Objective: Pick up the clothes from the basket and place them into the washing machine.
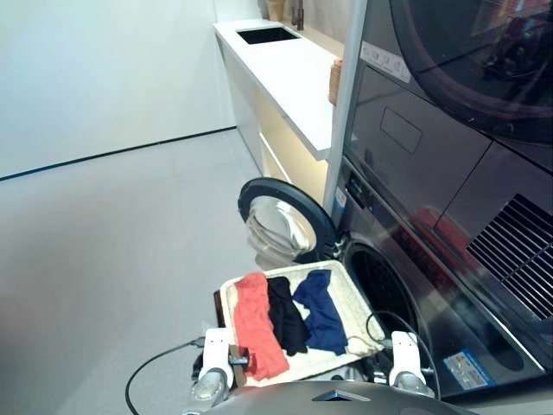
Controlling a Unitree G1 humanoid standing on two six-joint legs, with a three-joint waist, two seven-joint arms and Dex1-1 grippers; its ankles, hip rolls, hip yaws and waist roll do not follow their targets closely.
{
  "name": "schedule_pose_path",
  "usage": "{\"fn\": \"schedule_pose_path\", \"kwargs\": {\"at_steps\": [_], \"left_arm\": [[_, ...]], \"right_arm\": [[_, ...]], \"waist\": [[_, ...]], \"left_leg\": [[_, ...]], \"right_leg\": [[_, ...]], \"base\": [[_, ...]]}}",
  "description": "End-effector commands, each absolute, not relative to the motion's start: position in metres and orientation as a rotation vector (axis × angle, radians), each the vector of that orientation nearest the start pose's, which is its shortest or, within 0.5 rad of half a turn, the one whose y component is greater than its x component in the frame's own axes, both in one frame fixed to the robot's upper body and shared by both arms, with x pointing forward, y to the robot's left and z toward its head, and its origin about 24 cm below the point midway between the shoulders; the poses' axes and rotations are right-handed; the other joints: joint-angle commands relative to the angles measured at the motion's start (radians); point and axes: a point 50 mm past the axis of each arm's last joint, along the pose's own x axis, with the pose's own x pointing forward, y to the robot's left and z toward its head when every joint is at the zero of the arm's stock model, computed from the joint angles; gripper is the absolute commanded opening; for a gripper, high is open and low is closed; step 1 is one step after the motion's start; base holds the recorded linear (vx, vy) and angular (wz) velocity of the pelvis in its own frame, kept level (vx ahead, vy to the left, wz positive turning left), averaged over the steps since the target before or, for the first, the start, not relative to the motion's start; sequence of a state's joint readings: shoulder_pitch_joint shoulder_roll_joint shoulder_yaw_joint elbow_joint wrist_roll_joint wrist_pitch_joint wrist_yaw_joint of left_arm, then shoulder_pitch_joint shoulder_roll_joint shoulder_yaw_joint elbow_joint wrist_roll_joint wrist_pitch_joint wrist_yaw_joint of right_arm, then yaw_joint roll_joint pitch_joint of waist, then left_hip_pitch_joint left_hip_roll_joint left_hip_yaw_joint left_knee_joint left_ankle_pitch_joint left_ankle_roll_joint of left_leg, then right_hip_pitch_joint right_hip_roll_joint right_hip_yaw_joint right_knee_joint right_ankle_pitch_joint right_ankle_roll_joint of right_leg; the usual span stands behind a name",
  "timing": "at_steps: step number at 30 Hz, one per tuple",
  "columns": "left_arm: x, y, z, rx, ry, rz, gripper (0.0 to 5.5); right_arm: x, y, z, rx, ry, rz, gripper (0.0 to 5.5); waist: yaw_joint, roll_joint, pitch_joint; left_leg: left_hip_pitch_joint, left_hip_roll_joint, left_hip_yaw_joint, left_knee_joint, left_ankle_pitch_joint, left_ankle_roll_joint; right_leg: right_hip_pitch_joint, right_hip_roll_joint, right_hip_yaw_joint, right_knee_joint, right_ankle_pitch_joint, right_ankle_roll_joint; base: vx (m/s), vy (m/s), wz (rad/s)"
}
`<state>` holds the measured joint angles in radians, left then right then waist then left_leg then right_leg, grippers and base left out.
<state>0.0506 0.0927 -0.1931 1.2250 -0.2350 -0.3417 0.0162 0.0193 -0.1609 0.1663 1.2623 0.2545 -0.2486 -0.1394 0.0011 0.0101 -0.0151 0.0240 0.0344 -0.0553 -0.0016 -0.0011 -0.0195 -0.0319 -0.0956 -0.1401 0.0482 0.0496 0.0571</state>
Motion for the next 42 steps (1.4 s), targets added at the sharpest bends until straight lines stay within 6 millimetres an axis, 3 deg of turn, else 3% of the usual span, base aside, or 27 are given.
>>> {"fn": "schedule_pose_path", "kwargs": {"at_steps": [1, 13, 25, 33, 39, 42], "left_arm": [[0.123, 0.171, -0.153, -0.020, 0.850, 0.058, 5.50], [0.124, 0.174, -0.153, 0.038, 0.865, 0.043, 5.50], [0.144, 0.173, -0.146, 0.142, 0.805, -0.027, 5.50], [0.190, 0.178, -0.123, 0.357, 0.653, -0.148, 5.50], [0.245, 0.177, -0.088, 0.449, 0.465, -0.145, 5.50], [0.256, 0.176, -0.080, 0.459, 0.435, -0.138, 5.50]], "right_arm": [[0.127, -0.208, -0.151, -0.091, 0.908, -0.228, 5.50], [0.135, -0.204, -0.148, -0.112, 0.887, -0.187, 5.50], [0.154, -0.197, -0.141, -0.173, 0.824, -0.105, 5.50], [0.197, -0.191, -0.118, -0.225, 0.665, -0.011, 5.50], [0.256, -0.175, -0.071, -0.222, 0.405, 0.060, 5.50], [0.269, -0.168, -0.057, -0.220, 0.340, 0.080, 5.50]], "waist": [[-0.008, -0.043, 0.024], [-0.011, -0.041, 0.039], [-0.018, -0.039, 0.058], [-0.037, -0.028, 0.106], [-0.058, -0.025, 0.183], [-0.063, -0.028, 0.194]], "left_leg": [[-0.011, -0.029, 0.042, -0.029, 0.033, -0.037], [-0.029, -0.030, 0.044, -0.025, 0.036, -0.035], [-0.075, -0.033, 0.051, -0.023, 0.051, -0.033], [-0.199, -0.020, 0.066, 0.015, 0.072, -0.029], [-0.424, -0.011, 0.075, 0.124, 0.078, -0.025], [-0.490, -0.012, 0.073, 0.156, 0.074, -0.022]], "right_leg": [[0.085, 0.001, -0.011, -0.110, 0.050, 0.069], [0.060, -0.002, -0.010, -0.101, 0.054, 0.070], [0.006, -0.003, -0.003, -0.088, 0.064, 0.070], [-0.159, -0.021, 0.015, -0.024, 0.076, 0.070], [-0.406, -0.038, 0.030, 0.091, 0.091, 0.060], [-0.471, -0.037, 0.032, 0.117, 0.093, 0.057]], "base": [[0.000, 0.000, 0.000], [0.000, 0.000, 0.000], [0.000, 0.000, 0.000], [-0.023, 0.016, -0.015], [-0.064, 0.066, -0.039], [-0.011, 0.040, 0.026]]}}
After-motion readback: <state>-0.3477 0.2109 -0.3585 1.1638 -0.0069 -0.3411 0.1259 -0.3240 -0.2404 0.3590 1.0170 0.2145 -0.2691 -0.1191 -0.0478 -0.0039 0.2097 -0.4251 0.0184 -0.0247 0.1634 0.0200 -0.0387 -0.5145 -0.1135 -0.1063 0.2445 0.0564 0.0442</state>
